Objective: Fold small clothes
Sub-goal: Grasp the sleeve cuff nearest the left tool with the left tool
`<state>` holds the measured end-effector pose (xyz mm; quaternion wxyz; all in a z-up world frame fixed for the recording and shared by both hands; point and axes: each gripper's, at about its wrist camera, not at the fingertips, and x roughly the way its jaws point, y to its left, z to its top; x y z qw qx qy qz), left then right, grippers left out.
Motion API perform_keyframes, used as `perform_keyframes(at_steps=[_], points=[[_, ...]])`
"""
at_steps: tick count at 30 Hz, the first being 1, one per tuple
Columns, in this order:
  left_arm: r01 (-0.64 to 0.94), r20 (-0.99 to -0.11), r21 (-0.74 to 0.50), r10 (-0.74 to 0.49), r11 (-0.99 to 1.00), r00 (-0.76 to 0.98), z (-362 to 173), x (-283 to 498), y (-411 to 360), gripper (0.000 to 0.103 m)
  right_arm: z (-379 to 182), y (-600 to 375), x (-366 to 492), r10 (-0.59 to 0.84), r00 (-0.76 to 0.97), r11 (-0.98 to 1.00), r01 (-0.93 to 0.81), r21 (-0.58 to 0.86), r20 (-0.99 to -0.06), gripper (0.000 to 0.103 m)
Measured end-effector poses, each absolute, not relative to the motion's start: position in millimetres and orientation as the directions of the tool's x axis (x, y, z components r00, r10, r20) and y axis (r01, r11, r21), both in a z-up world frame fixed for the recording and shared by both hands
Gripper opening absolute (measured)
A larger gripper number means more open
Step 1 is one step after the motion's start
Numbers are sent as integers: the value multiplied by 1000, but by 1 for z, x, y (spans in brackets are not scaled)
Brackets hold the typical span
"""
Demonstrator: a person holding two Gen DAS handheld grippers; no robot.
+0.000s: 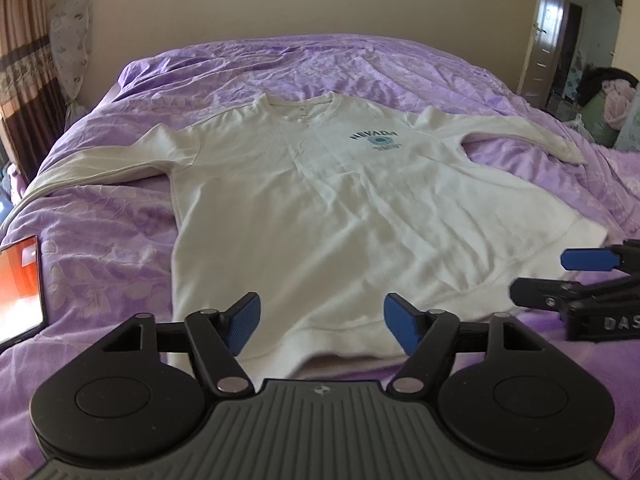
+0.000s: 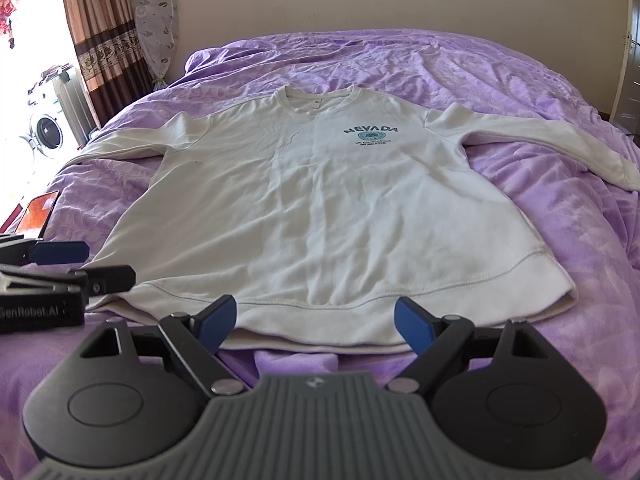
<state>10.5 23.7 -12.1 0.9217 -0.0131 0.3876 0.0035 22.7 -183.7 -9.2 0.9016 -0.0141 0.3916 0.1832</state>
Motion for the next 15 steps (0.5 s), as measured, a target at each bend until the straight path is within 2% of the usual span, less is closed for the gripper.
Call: perform_keyframes(at_steps=[4, 8, 11, 15], points=[[-53, -708, -16, 26, 998, 706, 3, 23, 47, 70, 0, -183, 35, 353, 618, 912, -396, 110, -702, 82], [-141, -685, -68, 56, 988, 726, 35, 45, 97, 59, 30, -187, 61, 375, 639, 892, -447, 74, -671, 82], [-224, -680, -112, 90, 968, 728, 57, 65, 145, 58, 51, -185, 90, 371, 674, 889, -456, 35, -638, 82], [-343, -689, -140, 157, 929, 708, 71, 88, 214, 58, 64, -188, 133, 402, 729, 895, -441, 68, -554, 82]])
